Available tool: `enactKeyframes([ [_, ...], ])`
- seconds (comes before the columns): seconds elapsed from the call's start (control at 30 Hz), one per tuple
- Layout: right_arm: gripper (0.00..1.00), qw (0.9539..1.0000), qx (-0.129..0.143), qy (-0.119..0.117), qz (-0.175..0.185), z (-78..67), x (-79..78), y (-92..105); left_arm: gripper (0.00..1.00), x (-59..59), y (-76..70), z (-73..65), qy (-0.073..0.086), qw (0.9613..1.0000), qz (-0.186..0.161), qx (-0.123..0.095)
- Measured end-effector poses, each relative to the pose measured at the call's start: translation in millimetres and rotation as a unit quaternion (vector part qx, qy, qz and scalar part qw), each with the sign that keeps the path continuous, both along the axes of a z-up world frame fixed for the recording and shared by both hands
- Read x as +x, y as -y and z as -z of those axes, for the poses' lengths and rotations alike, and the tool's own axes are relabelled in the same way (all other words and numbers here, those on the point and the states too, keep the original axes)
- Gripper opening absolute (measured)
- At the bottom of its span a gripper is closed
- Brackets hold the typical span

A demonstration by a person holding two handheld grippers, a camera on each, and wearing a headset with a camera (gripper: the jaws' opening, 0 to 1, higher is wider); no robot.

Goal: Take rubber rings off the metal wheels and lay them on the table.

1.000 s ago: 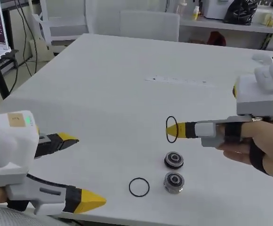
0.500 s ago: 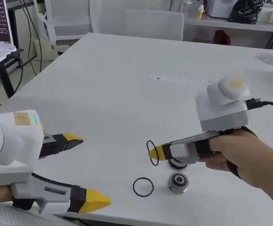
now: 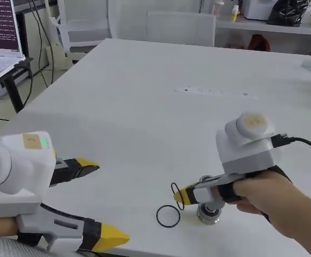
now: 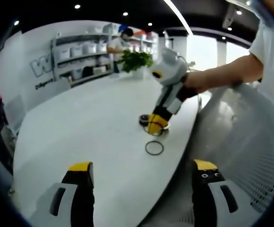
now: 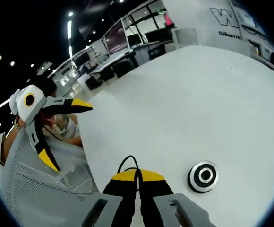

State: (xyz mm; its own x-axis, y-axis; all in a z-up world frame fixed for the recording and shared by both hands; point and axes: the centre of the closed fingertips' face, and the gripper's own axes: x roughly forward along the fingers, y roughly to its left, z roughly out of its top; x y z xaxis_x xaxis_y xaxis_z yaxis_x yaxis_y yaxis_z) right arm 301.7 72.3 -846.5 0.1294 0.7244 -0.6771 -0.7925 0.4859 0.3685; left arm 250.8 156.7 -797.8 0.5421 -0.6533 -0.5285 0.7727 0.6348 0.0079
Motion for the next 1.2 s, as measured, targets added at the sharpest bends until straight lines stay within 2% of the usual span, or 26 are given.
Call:
enactKeyframes([
  [0.17, 0.0, 0.9997, -0.023, 0.009, -0.011, 8.4, -0.5, 3.5, 0.86, 1.1, -1.4, -0.8, 0.003, 1.0, -0.005, 0.002],
  [0.37, 0.0, 0.9993, -0.032, 0.015, -0.013, 12.3, 1.5, 5.7, 0.87, 0.2, -0.8, 3.4, -0.014, 0.9998, -0.01, -0.007],
  [0.47, 0.0, 0.999, -0.038, 0.021, -0.012, 13.8, 3.1, 7.8, 0.87, 0.2, -0.5, 3.1, -0.012, 0.9999, -0.009, -0.004],
  [1.03, 0.0, 0.9986, -0.041, 0.033, 0.0, 13.3, 12.0, 11.9, 0.87, 0.7, 0.4, 3.9, -0.013, 0.9999, -0.009, 0.002],
  [1.2, 0.03, 0.9987, -0.039, 0.032, 0.002, 12.4, 12.0, 12.1, 0.87, 1.0, -0.1, 3.5, -0.013, 0.9999, -0.011, 0.001],
])
